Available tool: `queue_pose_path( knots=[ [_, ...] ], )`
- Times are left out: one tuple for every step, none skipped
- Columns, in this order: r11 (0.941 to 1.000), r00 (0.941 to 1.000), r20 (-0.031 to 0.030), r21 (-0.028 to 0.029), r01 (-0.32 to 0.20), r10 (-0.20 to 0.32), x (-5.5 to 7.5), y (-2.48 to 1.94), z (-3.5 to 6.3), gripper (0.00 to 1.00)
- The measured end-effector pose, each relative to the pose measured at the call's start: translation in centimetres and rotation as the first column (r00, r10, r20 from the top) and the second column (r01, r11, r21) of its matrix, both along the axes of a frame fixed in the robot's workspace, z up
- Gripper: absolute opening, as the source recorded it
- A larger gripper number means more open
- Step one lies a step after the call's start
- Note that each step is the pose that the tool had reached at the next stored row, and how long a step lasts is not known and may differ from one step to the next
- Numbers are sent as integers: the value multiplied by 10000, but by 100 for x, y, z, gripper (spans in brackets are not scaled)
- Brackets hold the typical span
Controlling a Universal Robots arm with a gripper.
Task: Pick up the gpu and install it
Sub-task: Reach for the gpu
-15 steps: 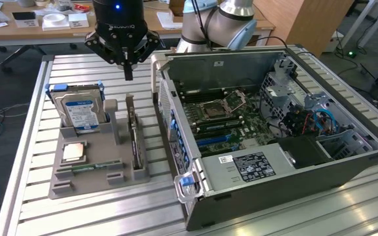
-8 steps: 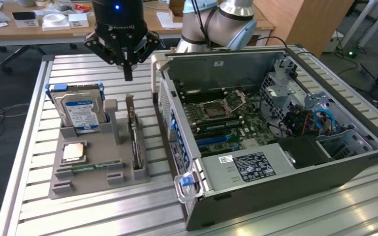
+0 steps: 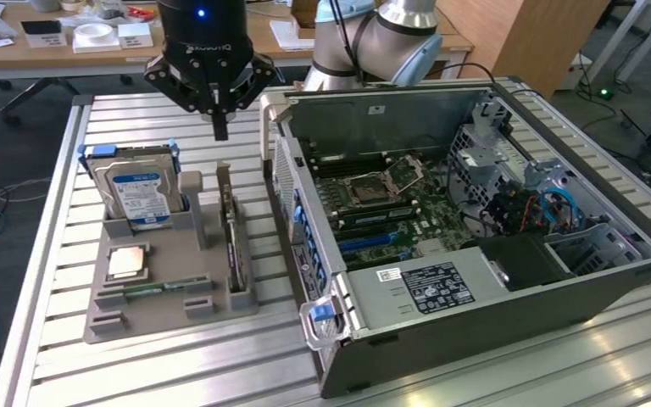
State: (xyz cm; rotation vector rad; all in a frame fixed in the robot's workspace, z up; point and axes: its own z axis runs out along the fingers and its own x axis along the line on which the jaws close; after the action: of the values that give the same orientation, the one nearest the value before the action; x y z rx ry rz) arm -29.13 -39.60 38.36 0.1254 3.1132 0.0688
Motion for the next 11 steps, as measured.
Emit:
queue_pose_path(
  knots=[
    [10000, 10000, 0, 0, 0, 0, -1, -3, 0, 11],
    [10000, 10000, 0, 0, 0, 0, -3, -7, -1, 11],
    [10000, 10000, 0, 0, 0, 0, -4, -8, 0, 11],
    [10000, 10000, 0, -1, 0, 0, -4, -9, 0, 11],
    [10000, 10000, 1, 0, 0, 0, -5, -10, -1, 11],
    [10000, 10000, 1, 0, 0, 0, -5, -10, -1, 11],
    [10000, 10000, 0, 0, 0, 0, -5, -10, 0, 11],
    [10000, 10000, 0, -1, 0, 0, -5, -10, 0, 11],
    [10000, 10000, 0, 0, 0, 0, -5, -10, -1, 11],
    [10000, 10000, 1, 0, 0, 0, -5, -10, -1, 11],
    [10000, 10000, 0, -1, 0, 0, -5, -10, 0, 11]
  ],
)
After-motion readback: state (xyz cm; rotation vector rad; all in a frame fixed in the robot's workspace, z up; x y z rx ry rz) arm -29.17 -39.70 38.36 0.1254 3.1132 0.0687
